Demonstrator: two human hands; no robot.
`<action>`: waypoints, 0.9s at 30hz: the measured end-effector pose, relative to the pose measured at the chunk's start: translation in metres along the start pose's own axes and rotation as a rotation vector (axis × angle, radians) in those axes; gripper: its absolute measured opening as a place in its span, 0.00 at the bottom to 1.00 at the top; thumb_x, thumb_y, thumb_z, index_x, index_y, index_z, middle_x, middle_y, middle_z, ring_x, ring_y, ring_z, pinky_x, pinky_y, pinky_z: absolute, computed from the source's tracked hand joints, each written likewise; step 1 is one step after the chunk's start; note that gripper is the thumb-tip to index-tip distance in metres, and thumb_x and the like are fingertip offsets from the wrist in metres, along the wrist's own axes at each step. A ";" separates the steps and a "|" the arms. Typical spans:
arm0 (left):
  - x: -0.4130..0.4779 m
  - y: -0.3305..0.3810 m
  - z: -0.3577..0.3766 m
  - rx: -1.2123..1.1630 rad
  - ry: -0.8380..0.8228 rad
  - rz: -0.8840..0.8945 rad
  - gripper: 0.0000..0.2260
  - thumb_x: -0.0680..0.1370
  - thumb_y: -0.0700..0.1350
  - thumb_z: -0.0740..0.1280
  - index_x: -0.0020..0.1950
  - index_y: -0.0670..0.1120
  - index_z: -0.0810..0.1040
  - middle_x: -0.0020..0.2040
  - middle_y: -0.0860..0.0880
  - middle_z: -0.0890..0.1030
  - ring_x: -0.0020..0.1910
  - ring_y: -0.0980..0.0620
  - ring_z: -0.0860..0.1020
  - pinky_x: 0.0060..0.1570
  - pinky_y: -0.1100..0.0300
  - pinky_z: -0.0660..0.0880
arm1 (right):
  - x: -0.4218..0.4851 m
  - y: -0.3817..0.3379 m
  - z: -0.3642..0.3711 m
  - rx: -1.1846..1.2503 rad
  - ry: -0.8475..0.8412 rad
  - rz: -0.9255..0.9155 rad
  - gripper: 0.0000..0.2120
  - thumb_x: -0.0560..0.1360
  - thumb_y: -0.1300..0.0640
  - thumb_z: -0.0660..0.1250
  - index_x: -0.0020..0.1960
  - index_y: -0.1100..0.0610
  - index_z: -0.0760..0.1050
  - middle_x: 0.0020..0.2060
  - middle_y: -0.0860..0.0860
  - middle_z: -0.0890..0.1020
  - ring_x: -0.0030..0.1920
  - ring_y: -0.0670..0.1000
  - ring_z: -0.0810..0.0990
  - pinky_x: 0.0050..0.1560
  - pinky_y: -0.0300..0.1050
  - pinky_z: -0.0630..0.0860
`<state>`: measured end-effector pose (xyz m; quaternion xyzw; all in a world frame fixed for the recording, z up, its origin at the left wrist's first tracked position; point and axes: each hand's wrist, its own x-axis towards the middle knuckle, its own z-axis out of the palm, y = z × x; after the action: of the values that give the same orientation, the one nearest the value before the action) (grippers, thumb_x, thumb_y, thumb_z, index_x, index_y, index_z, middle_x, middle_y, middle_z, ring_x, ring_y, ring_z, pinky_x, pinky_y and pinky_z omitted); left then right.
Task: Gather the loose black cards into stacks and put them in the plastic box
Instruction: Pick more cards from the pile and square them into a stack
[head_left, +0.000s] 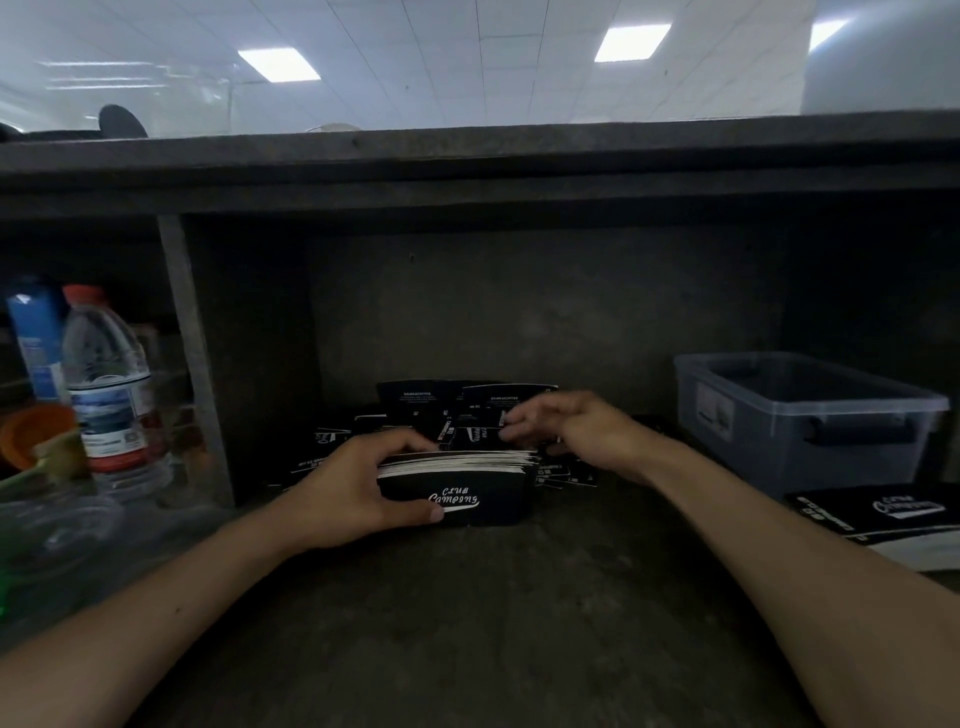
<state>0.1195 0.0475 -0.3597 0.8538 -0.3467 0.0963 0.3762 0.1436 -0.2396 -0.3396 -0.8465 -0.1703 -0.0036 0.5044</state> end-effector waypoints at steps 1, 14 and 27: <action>0.000 0.000 0.000 0.007 0.010 0.000 0.20 0.67 0.49 0.81 0.56 0.55 0.80 0.54 0.58 0.83 0.52 0.60 0.82 0.53 0.66 0.78 | 0.000 0.003 -0.001 -0.111 0.008 -0.011 0.13 0.84 0.60 0.58 0.61 0.53 0.79 0.55 0.46 0.84 0.56 0.41 0.81 0.53 0.33 0.73; 0.001 -0.002 0.000 0.072 0.043 -0.022 0.18 0.65 0.52 0.82 0.50 0.53 0.80 0.47 0.56 0.85 0.47 0.58 0.83 0.49 0.62 0.79 | 0.001 0.011 -0.020 -0.620 0.018 0.060 0.26 0.67 0.50 0.78 0.64 0.44 0.78 0.58 0.43 0.77 0.59 0.46 0.76 0.59 0.39 0.72; 0.001 -0.003 0.000 0.066 0.036 -0.031 0.18 0.66 0.52 0.82 0.51 0.53 0.79 0.48 0.57 0.84 0.48 0.58 0.83 0.51 0.60 0.80 | -0.001 0.006 -0.012 -0.621 0.014 0.009 0.28 0.64 0.50 0.82 0.62 0.50 0.80 0.56 0.46 0.82 0.56 0.47 0.80 0.57 0.38 0.74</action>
<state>0.1217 0.0483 -0.3610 0.8693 -0.3232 0.1170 0.3553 0.1465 -0.2523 -0.3393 -0.9609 -0.1537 -0.0591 0.2228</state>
